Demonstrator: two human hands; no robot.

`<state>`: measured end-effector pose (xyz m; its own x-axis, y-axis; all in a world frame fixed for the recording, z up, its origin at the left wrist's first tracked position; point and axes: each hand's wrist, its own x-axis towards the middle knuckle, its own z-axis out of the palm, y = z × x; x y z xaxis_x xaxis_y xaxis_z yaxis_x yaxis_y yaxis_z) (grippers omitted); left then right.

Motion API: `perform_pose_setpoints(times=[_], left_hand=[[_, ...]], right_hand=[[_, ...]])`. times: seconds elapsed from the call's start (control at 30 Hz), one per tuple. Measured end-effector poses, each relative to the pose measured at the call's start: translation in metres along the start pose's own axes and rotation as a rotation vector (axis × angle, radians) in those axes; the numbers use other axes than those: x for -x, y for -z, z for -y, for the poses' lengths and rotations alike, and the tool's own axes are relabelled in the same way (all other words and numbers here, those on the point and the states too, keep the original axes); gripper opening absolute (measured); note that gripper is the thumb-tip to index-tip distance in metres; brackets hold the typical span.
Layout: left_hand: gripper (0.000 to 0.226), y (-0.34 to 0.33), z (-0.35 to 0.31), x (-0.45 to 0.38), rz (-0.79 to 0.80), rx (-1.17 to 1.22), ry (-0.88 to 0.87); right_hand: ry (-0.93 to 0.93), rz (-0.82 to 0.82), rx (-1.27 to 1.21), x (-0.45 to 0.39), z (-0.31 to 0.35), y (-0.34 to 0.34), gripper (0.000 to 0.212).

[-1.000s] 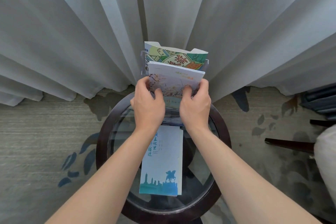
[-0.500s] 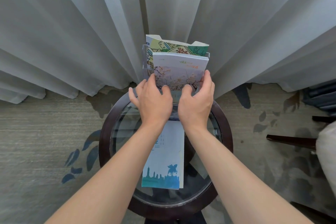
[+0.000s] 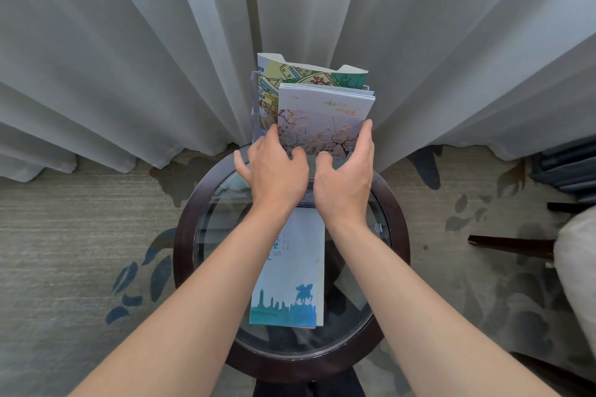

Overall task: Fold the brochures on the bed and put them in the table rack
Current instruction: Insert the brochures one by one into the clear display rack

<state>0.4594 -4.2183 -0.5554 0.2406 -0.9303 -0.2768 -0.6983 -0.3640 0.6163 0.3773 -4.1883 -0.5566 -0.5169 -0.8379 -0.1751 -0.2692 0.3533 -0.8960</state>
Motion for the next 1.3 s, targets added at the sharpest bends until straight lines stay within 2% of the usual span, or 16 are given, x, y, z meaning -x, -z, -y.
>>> perform_pose_setpoints(times=[0.17,0.33,0.43,0.5,0.63,0.77,0.83,0.93,0.97,1.1,1.2,1.3], left_hand=[[0.059,0.002,0.003,0.004,-0.032,0.043,-0.011],[0.048,0.006,0.024,0.018,-0.191,0.165,-0.024],[0.039,0.004,0.045,0.028,-0.260,0.210,0.027],[0.036,-0.003,0.063,0.036,-0.222,0.221,0.096],[0.054,-0.026,0.105,0.059,0.021,0.213,0.326],[0.063,-0.045,0.133,0.084,0.187,0.107,0.408],[0.059,-0.047,0.136,0.089,0.194,0.126,0.392],[0.062,-0.045,0.136,0.087,0.183,0.210,0.436],[0.060,-0.043,0.135,0.085,0.190,0.209,0.446],[0.020,-0.040,0.139,0.084,0.230,0.244,0.421],[0.020,-0.040,0.137,0.086,0.215,0.275,0.411],[0.028,-0.041,0.135,0.087,0.205,0.262,0.414]], right_hand=[[-0.026,0.005,0.035,0.007,-0.007,0.004,0.076],[-0.047,-0.053,0.164,0.020,-0.032,0.013,0.045],[-0.109,-0.011,0.236,0.028,-0.059,0.017,0.032],[-0.226,0.076,0.266,0.036,-0.080,0.018,0.032],[-0.442,0.281,0.356,0.059,-0.117,0.017,0.054],[-0.432,0.310,0.390,0.070,-0.128,0.016,0.061],[-0.433,0.329,0.397,0.071,-0.128,0.012,0.056],[-0.443,0.335,0.388,0.074,-0.127,0.006,0.031],[-0.449,0.334,0.387,0.074,-0.127,0.005,0.030],[-0.395,0.311,0.406,0.079,-0.130,0.004,0.040],[-0.328,0.264,0.434,0.083,-0.130,0.004,0.049],[-0.342,0.255,0.429,0.083,-0.131,0.004,0.050]])
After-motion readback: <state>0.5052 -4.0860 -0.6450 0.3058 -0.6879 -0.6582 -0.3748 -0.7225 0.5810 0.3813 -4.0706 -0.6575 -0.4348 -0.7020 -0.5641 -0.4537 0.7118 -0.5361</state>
